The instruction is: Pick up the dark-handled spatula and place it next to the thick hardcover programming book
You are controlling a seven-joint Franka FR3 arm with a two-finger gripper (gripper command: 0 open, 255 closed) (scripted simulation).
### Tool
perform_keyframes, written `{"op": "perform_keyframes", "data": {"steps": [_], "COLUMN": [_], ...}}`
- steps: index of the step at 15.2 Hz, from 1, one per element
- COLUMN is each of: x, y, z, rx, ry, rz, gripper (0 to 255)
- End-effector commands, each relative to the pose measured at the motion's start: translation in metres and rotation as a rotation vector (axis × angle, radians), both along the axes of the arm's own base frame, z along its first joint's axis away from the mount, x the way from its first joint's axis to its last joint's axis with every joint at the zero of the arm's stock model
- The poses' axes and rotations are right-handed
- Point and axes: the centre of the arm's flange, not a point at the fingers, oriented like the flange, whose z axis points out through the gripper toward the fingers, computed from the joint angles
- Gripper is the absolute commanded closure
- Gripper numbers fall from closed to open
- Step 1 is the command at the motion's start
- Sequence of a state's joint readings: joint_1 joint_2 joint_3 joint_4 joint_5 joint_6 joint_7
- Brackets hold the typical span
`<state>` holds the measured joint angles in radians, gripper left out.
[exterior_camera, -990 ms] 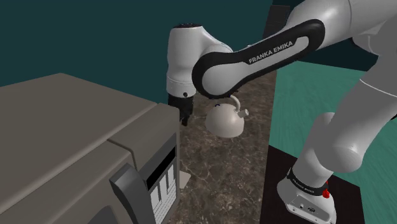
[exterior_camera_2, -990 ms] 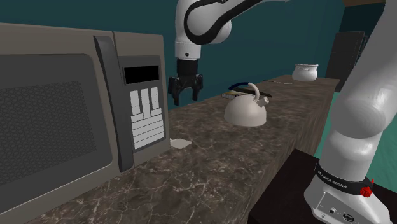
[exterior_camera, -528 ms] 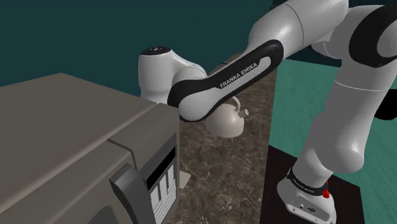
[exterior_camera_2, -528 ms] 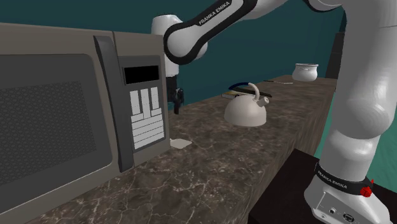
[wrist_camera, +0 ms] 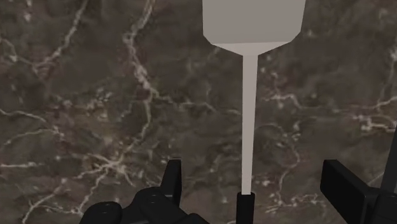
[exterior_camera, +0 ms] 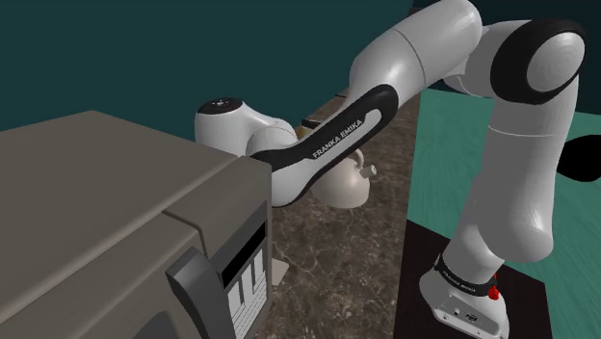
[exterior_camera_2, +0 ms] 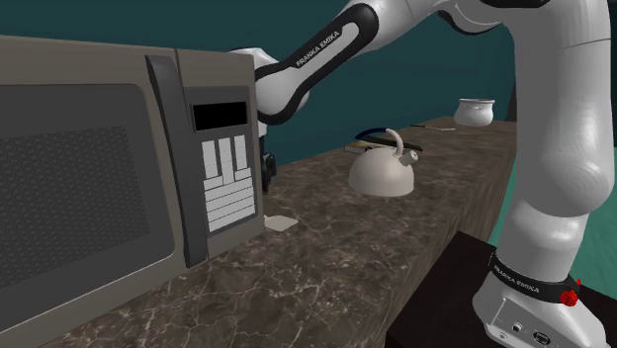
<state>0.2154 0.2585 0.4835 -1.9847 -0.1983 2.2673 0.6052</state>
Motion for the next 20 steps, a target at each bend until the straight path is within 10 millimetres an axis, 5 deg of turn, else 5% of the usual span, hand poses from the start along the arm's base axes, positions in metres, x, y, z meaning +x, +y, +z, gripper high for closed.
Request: {"op": "perform_keyframes", "data": {"steps": [1,9,10,20], "x": [-0.0013,-0.0011,-0.0015,-0.0012], "y": [0.002,0.002,0.002,0.002], "z": [-0.0133,-0.0163,-0.0164,-0.011], "rx": [0.0,0.0,0.0,0.0], "ry": [0.004,0.004,0.004,0.004], "rz": [0.004,0.004,0.004,0.004], "gripper": [0,0,255,255]}}
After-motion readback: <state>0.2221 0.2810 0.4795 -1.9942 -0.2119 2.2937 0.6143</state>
